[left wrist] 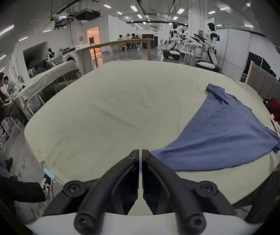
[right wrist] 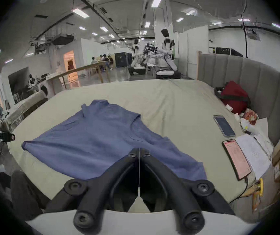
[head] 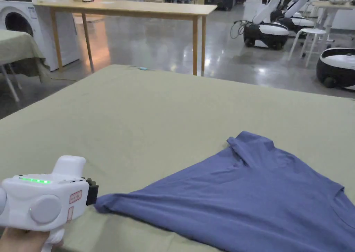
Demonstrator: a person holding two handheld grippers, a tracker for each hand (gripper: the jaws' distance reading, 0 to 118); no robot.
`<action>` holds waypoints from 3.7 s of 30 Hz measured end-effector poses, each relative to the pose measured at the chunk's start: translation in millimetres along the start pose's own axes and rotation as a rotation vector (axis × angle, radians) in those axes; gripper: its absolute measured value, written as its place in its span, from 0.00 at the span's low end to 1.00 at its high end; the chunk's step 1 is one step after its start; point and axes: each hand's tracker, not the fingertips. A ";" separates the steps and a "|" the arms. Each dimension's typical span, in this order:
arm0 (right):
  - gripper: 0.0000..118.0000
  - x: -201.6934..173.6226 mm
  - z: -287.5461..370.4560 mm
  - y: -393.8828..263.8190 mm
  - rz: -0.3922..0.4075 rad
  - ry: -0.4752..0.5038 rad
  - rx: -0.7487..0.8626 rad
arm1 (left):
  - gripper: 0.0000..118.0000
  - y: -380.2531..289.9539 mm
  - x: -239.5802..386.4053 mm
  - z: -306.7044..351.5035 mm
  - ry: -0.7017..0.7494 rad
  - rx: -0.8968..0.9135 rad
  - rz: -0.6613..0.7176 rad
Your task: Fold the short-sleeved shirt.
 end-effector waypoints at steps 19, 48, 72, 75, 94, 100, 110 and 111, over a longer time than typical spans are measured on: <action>0.02 -43.6 -59.9 16.2 0.066 0.097 -0.130 | 0.01 6.5 38.4 -70.6 -0.116 -0.239 -0.173; 0.01 -89.2 -374.6 157.6 0.336 0.167 -0.447 | 0.01 4.8 27.5 -88.5 -0.166 -0.235 -0.079; 0.01 15.7 52.5 337.6 0.228 -0.004 0.257 | 0.01 241.1 96.6 107.6 -0.238 0.313 -0.097; 0.01 32.6 73.9 351.2 0.154 0.002 0.291 | 0.01 280.0 109.4 124.9 -0.212 0.362 -0.119; 0.01 18.9 32.6 439.3 0.073 0.003 0.375 | 0.01 408.3 131.7 145.4 -0.044 0.459 -0.047; 0.01 7.1 -11.5 493.1 0.086 -0.034 0.393 | 0.01 454.0 147.1 119.8 0.036 0.489 -0.060; 0.01 -5.4 -106.8 555.0 0.102 -0.089 0.397 | 0.01 515.1 177.4 47.9 0.142 0.518 -0.090; 0.01 -7.7 -115.5 556.3 0.101 -0.096 0.395 | 0.01 518.1 179.3 39.2 0.140 0.516 -0.088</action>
